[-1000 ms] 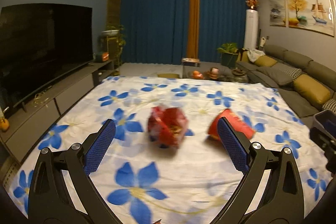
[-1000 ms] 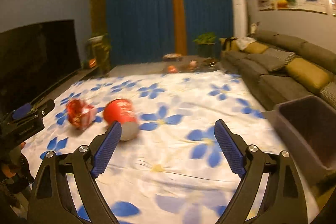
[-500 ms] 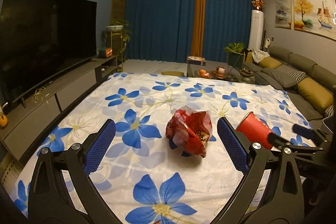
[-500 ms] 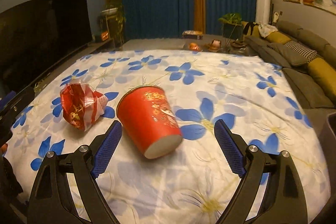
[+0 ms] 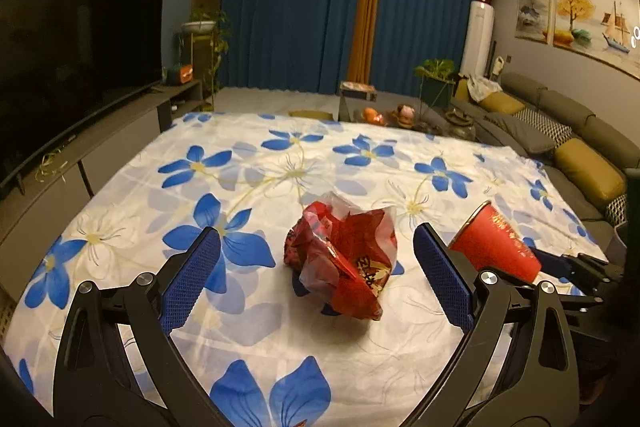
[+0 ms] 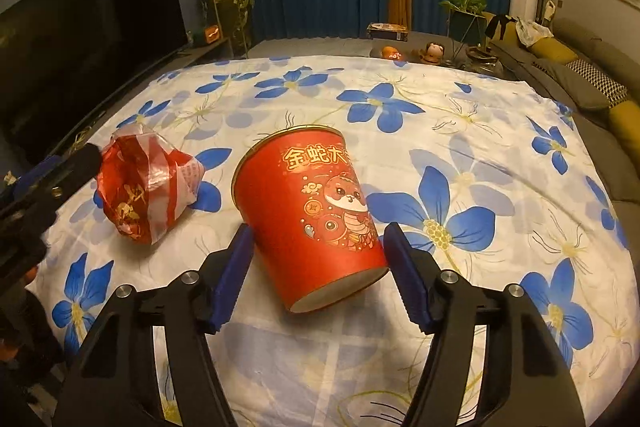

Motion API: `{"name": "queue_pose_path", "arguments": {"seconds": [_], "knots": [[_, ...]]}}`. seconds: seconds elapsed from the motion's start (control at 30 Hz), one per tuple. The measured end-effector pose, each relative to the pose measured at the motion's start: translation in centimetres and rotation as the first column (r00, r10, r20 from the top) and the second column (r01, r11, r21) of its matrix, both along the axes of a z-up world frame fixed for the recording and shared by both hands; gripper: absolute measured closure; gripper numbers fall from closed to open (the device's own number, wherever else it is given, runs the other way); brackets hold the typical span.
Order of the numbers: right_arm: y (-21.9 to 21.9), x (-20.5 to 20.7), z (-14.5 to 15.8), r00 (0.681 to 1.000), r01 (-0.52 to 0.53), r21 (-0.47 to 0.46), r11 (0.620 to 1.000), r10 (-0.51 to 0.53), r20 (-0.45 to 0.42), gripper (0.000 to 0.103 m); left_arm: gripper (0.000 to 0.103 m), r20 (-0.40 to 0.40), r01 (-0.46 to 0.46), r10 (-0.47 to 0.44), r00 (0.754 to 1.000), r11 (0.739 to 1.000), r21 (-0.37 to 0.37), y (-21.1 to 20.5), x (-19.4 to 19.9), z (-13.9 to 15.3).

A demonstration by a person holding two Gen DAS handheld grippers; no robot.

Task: Collect trash
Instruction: 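Grasp the red snack wrapper with the left gripper while the right gripper grasps the lying red paper cup, then carry the red wrapper and red cup over the grey bin with both grippers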

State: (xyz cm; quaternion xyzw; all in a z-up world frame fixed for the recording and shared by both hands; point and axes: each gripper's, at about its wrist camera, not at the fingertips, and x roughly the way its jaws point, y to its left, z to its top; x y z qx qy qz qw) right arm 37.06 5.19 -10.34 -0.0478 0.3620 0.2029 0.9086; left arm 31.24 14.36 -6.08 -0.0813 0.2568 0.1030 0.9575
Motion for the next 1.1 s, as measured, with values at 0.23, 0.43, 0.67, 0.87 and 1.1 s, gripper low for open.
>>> {"name": "queue_pose_path", "arguments": {"seconds": [0.23,0.43,0.67,0.87,1.1], "knots": [[-0.7,-1.0,0.4,0.999,0.022,0.02,1.0,-0.023,0.032,0.044,0.034,-0.097,0.022,-0.031,0.995,0.996,-0.088,1.1,1.8,-1.4],[-1.8,-2.0,1.1,0.998,0.034,0.041,0.999,-0.036,0.049,0.044,0.065,-0.162,0.073,-0.096,0.982,0.987,-0.141,1.1,2.9,-2.7],[-3.5,-4.1,2.2,0.996,0.041,0.071,0.997,-0.047,0.077,0.044,0.09,-0.149,0.092,-0.114,0.982,0.985,-0.142,0.4,2.3,-2.6],[-5.5,-6.1,3.4,0.993,0.056,0.099,0.994,-0.066,0.103,0.044,0.09,-0.087,0.13,-0.136,0.987,0.989,-0.071,-2.7,-0.1,-0.3],[-9.2,-8.6,5.5,0.984,0.09,0.156,0.984,-0.112,0.139,0.044,0.09,-0.026,0.208,-0.209,0.978,0.978,-0.03,-7.3,-2.2,2.5]]}}
